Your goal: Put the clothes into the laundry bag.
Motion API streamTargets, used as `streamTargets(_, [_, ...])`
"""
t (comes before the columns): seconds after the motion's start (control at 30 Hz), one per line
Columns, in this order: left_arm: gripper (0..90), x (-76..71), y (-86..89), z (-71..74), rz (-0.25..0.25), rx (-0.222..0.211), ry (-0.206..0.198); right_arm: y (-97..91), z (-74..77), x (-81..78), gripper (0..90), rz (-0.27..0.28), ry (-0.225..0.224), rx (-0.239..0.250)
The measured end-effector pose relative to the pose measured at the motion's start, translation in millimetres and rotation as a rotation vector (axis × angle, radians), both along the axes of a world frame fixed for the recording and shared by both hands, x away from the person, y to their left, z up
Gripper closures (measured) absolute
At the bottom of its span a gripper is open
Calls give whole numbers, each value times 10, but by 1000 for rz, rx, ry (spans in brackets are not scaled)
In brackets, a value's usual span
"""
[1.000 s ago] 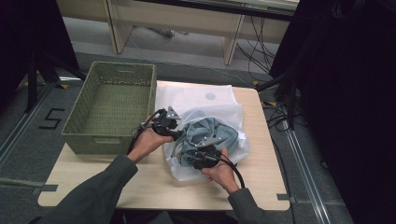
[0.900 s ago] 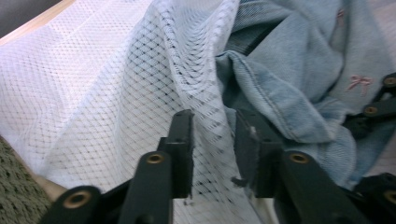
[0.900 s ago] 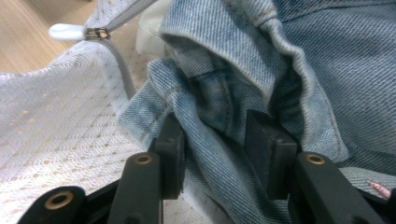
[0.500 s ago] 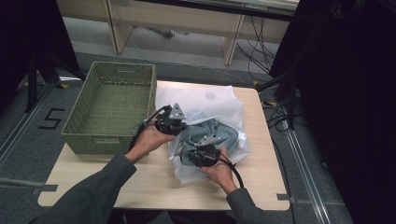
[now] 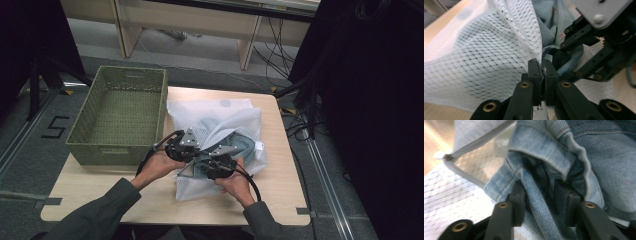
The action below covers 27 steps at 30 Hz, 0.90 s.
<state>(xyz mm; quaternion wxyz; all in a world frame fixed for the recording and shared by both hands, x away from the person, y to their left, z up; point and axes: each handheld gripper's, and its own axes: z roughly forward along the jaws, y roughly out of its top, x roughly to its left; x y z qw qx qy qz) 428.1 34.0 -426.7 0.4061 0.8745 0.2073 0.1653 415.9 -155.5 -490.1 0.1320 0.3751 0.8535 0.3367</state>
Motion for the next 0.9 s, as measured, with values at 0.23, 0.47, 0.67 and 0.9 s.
streamTargets(0.23, [700,-88,160,174,54,-82,-16,-216,276,-105,509,-22,-49,27])
streamTargets(0.47, [556,-499,263,-28,48,-95,148,-488,305,-119,455,-78,-26,38])
streamTargets(0.67, [455,-737,122,-401,-25,16,244,-427,263,-118,402,-24,-31,35])
streamTargets(0.9, [424,-720,-82,-686,-77,123,234,-279,109,-144,366,46,24,-13])
